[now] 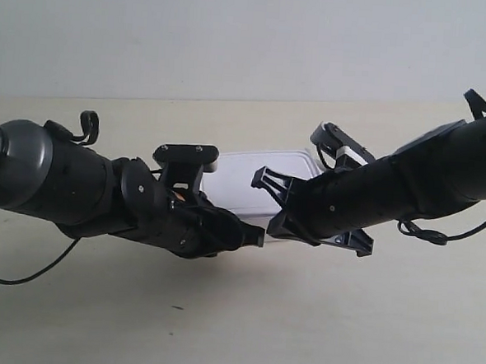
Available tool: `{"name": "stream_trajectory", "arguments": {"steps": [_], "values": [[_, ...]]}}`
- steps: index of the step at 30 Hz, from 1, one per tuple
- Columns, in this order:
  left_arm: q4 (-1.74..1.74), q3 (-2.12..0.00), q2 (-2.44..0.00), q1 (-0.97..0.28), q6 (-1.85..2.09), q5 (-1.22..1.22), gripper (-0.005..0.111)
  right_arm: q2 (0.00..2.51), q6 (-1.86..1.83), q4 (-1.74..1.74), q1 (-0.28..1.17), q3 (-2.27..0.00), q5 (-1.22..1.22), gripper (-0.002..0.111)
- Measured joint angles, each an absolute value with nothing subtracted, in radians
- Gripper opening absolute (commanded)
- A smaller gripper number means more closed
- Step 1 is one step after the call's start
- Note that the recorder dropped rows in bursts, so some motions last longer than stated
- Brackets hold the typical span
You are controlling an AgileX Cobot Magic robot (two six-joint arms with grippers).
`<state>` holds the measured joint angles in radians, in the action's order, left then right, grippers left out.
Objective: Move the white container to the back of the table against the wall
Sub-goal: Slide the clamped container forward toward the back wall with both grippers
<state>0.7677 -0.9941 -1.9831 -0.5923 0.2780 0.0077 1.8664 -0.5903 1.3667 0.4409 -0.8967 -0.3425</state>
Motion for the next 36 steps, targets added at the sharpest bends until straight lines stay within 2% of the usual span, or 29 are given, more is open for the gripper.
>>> {"name": "stream_trajectory", "arguments": {"steps": [25,36], "values": [[0.763,-1.081,-2.022,-0.56,0.332,-0.038,0.0,1.91,-0.592,1.284,0.441,-0.938,-0.27,0.0],[0.761,-1.099,-2.055,-0.56,0.337,-0.051,0.0,1.934,-0.592,1.284,0.365,-0.966,-0.265,0.0]]}}
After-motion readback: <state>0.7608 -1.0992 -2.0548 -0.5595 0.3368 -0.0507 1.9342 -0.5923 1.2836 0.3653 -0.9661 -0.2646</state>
